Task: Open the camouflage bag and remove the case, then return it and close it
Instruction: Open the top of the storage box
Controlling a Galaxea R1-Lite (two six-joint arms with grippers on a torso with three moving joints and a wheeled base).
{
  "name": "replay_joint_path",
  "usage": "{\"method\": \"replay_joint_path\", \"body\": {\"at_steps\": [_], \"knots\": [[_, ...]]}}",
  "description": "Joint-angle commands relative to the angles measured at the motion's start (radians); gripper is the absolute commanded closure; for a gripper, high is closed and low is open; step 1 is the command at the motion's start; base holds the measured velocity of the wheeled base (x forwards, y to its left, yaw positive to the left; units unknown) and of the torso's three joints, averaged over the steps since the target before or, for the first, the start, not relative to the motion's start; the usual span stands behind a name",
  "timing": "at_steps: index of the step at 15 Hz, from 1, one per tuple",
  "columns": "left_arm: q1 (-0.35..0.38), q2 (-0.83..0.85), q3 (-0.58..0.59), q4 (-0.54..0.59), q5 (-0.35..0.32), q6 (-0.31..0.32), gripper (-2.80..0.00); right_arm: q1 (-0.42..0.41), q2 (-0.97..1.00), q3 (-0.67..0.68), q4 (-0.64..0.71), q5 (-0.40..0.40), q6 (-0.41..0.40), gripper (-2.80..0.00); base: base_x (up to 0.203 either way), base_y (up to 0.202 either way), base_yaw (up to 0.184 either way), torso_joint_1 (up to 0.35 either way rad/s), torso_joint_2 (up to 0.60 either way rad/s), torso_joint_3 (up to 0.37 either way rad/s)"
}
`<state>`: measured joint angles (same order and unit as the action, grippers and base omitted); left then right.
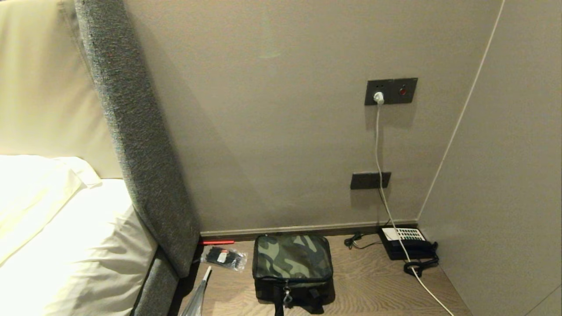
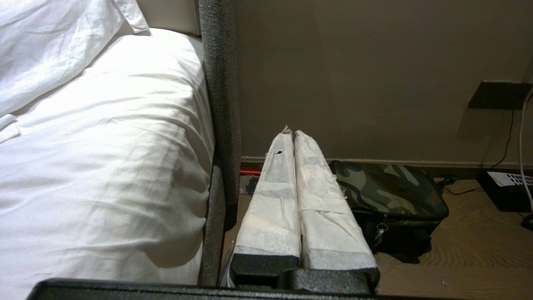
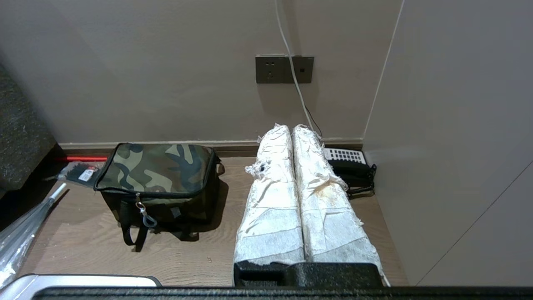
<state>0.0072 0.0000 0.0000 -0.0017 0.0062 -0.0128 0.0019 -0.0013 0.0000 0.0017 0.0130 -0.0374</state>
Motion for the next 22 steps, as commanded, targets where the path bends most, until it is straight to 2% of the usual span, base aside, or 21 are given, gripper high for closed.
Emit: {"method": "replay_joint_path", "body": {"at_steps": [1, 22], "knots": [[0.000, 0.000, 0.002, 0.000, 0.001, -0.001, 0.00, 0.001, 0.000, 0.000, 0.001, 0.002, -0.001, 0.00, 0.000, 0.000, 0.000, 0.000, 0.00, 0.000], [0.000, 0.000, 0.002, -0.001, 0.000, 0.000, 0.00, 0.000, 0.000, 0.000, 0.000, -0.004, 0.028, 0.00, 0.000, 0.000, 0.000, 0.000, 0.00, 0.000]]}}
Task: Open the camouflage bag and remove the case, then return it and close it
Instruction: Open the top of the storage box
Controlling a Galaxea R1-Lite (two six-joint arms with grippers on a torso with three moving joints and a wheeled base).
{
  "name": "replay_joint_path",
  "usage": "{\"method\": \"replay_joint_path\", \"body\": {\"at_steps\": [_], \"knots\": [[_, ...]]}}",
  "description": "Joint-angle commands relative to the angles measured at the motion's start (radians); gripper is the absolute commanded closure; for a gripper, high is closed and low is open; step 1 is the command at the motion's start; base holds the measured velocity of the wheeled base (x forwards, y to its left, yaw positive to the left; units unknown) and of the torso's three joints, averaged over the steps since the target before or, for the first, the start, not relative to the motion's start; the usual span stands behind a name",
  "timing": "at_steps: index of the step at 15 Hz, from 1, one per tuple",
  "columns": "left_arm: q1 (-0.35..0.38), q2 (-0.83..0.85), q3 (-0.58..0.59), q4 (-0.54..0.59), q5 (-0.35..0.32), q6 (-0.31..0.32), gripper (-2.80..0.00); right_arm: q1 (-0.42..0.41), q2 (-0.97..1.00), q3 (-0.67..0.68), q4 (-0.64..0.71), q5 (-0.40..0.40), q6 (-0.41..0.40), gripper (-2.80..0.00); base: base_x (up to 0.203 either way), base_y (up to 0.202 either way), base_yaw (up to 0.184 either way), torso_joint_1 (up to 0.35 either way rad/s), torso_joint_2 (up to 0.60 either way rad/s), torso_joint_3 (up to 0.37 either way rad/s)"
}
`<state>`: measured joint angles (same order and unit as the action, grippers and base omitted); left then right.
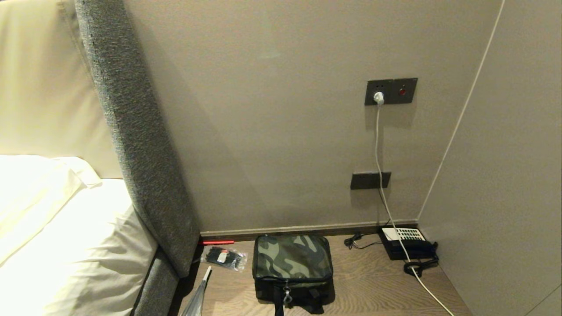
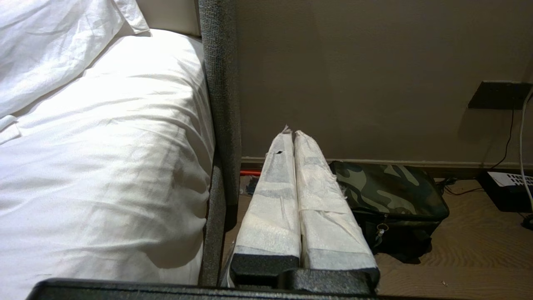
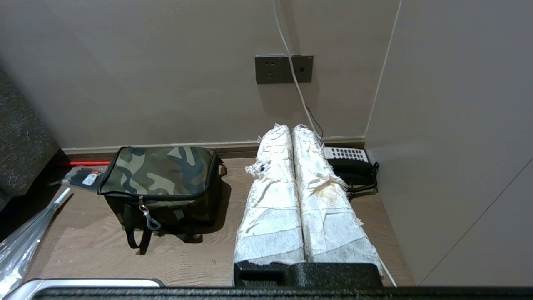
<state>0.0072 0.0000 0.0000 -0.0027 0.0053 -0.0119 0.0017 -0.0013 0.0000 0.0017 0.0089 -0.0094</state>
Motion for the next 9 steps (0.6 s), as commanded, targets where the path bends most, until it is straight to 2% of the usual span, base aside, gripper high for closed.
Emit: {"method": "replay_joint_path", "body": {"at_steps": [1, 9], "knots": [[0.000, 0.000, 0.002, 0.000, 0.002, 0.000, 0.00, 0.001, 0.000, 0.000, 0.000, 0.000, 0.000, 0.00, 0.000, 0.000, 0.000, 0.000, 0.00, 0.000], [0.000, 0.000, 0.002, 0.000, 0.001, 0.000, 0.00, 0.001, 0.000, 0.000, 0.000, 0.000, -0.001, 0.00, 0.000, 0.000, 0.000, 0.000, 0.00, 0.000]]}}
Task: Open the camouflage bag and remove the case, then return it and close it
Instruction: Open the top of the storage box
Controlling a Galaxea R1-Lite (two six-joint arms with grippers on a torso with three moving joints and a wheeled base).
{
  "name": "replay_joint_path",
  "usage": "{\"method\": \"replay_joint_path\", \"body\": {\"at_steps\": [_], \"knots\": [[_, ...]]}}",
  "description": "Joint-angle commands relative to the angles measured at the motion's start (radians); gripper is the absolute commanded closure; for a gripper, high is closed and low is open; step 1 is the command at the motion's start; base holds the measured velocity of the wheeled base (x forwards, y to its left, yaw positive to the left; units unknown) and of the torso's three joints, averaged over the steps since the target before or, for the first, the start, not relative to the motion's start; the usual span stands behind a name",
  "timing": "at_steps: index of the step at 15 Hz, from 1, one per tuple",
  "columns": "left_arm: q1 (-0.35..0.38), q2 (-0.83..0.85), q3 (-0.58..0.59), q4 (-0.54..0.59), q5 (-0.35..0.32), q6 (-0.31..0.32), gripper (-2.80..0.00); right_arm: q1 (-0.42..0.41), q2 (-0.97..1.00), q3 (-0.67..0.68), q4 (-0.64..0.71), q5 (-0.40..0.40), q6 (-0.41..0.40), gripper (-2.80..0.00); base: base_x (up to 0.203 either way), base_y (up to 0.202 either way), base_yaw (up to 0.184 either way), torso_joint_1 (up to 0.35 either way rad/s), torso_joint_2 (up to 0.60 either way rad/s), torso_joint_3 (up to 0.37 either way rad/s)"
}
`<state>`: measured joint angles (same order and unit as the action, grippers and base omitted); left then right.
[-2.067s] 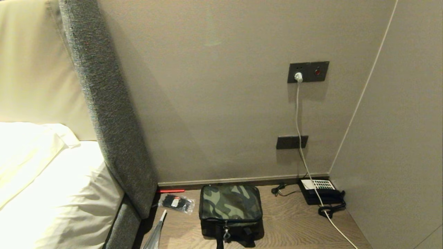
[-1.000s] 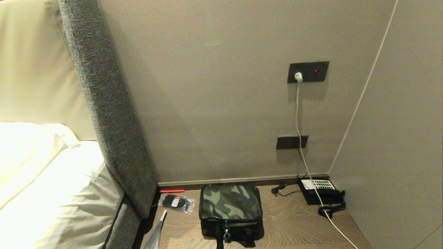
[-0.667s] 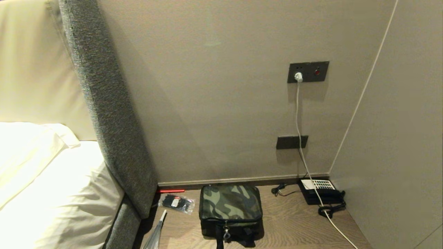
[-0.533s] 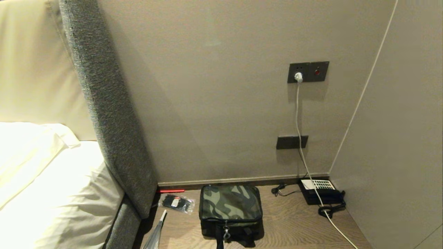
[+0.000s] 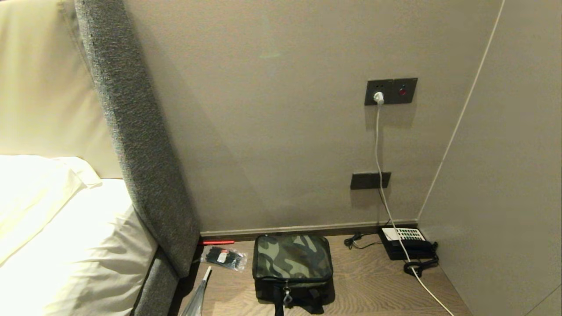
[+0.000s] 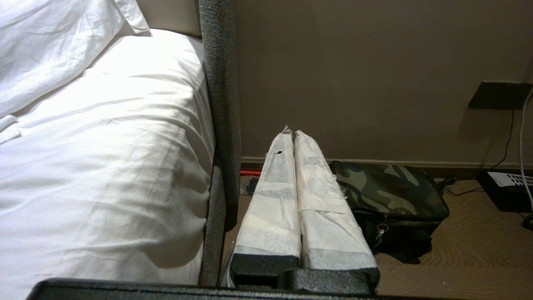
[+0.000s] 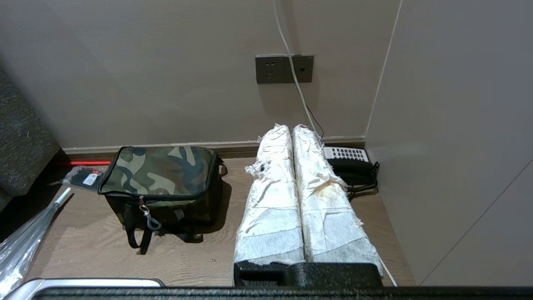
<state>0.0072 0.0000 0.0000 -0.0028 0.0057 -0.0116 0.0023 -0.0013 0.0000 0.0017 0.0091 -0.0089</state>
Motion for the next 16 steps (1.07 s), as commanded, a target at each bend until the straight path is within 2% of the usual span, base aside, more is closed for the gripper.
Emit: {"method": "replay_joint_path", "body": {"at_steps": [1, 5, 16], "knots": [[0.000, 0.000, 0.002, 0.000, 0.002, -0.001, 0.00, -0.001, 0.000, 0.000, 0.000, 0.000, -0.002, 0.00, 0.000, 0.000, 0.000, 0.000, 0.00, 0.000], [0.000, 0.000, 0.002, 0.000, 0.001, -0.002, 0.00, 0.001, 0.000, -0.001, 0.000, 0.000, -0.003, 0.00, 0.000, 0.000, 0.000, 0.000, 0.00, -0.032], [0.000, 0.000, 0.002, 0.000, 0.002, -0.001, 0.00, 0.001, 0.000, 0.000, 0.000, 0.002, -0.002, 0.00, 0.000, 0.000, 0.000, 0.002, 0.00, -0.192]]}}
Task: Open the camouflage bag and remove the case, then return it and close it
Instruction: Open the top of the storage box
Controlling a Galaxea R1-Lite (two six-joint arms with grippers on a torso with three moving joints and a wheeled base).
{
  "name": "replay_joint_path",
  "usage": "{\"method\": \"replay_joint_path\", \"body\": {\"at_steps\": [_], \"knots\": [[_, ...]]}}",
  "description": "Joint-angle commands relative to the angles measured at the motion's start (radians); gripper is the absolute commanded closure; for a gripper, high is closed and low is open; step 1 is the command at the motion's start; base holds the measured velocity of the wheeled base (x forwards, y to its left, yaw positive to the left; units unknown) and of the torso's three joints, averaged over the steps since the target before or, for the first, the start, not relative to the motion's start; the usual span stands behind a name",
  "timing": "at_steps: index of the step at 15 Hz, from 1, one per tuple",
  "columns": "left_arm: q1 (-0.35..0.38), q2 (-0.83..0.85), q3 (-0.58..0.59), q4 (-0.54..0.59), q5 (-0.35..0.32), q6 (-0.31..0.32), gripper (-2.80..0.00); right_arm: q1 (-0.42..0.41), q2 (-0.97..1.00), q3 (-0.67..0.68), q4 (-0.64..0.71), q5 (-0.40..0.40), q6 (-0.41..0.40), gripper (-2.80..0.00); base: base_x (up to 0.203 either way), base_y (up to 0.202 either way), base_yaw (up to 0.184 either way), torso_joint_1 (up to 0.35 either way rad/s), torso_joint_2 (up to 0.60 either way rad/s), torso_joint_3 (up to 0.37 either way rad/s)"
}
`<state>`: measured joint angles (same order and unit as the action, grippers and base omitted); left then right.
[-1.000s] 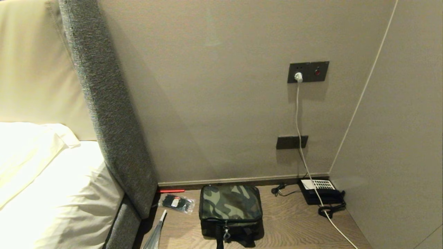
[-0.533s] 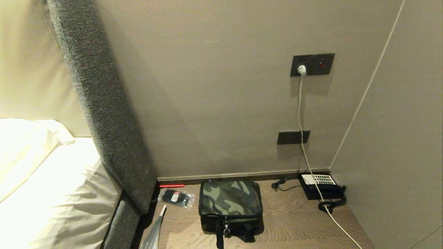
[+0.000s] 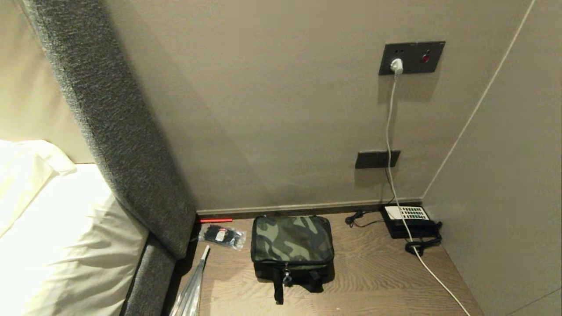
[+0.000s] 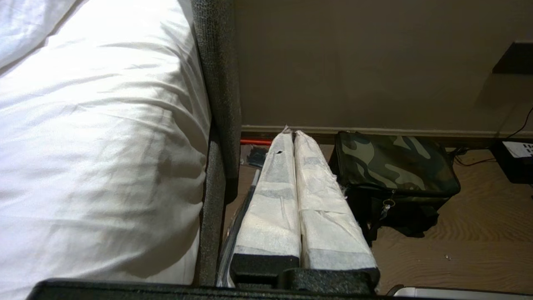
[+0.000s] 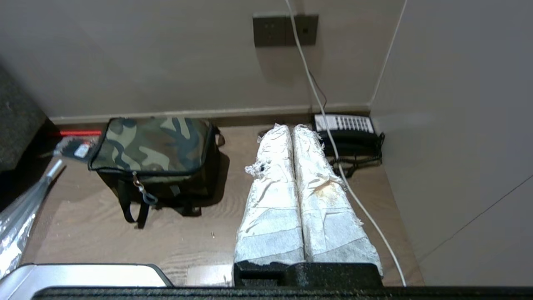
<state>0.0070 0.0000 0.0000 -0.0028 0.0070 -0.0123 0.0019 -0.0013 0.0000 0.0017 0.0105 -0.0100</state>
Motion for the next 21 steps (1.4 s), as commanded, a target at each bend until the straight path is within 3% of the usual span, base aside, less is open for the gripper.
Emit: {"method": "replay_joint_path", "body": {"at_steps": [1, 21], "knots": [[0.001, 0.000, 0.002, 0.000, -0.001, -0.001, 0.00, 0.000, 0.000, 0.000, 0.000, 0.000, -0.001, 0.00, 0.000, 0.000, 0.000, 0.002, 0.01, -0.207], [0.001, 0.000, 0.002, 0.000, 0.001, -0.005, 0.00, 0.001, 0.000, 0.000, 0.000, 0.000, -0.001, 0.00, 0.000, 0.000, 0.000, 0.002, 0.00, -0.197]]}}
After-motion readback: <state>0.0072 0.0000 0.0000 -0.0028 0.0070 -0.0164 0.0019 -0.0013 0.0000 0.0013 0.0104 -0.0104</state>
